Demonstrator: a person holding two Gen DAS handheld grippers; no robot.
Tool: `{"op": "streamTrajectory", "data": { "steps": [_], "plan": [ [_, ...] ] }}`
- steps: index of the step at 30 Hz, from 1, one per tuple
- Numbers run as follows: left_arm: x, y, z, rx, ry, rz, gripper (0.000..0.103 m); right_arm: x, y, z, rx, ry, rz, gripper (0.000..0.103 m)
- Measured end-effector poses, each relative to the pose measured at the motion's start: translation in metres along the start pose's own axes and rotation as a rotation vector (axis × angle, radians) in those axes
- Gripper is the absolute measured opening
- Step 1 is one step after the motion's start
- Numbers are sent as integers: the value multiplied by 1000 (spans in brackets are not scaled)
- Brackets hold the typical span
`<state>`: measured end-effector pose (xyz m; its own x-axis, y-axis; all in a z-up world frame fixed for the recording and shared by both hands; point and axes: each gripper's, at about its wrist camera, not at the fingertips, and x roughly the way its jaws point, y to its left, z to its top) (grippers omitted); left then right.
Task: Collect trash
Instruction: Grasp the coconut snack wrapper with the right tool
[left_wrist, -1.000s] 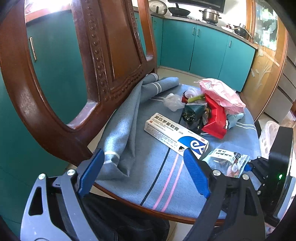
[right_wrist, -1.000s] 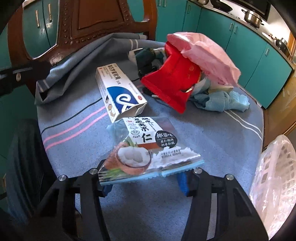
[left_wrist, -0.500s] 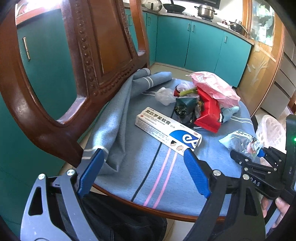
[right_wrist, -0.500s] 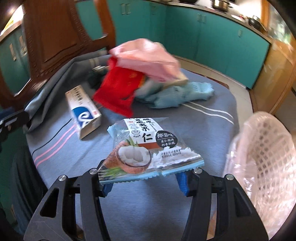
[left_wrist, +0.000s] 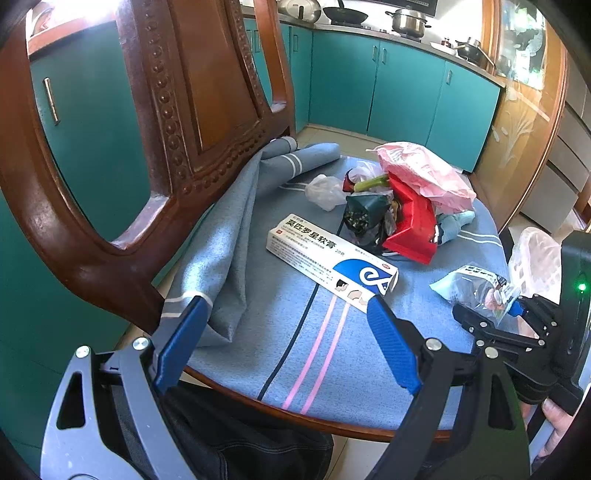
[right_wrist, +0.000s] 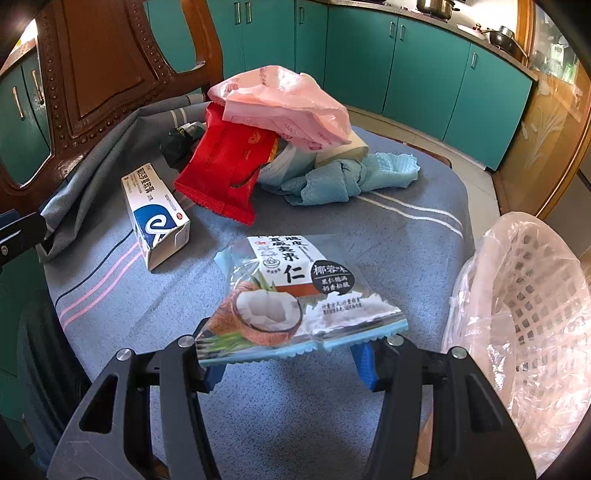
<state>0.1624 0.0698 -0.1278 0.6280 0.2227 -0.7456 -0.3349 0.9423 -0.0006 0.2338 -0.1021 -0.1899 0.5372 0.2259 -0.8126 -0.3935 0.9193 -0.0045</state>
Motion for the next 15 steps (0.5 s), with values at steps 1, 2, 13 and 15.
{"op": "streamTrajectory", "data": {
  "steps": [1,2,13,15],
  "plan": [
    [0,0,0,1,0,-1,88,0,0,0,1,-1,-1,55],
    [0,-1,0,3,0,-1,88,-1,-1,0,2,-1,-2,55],
    [4,-2,-2,2,19,-9,88,-1,1,-2,-11,4,-11,60],
    [5,-2,-2,-3,25,-18,88,0,1,-2,-14,6,-18,63]
  ]
}}
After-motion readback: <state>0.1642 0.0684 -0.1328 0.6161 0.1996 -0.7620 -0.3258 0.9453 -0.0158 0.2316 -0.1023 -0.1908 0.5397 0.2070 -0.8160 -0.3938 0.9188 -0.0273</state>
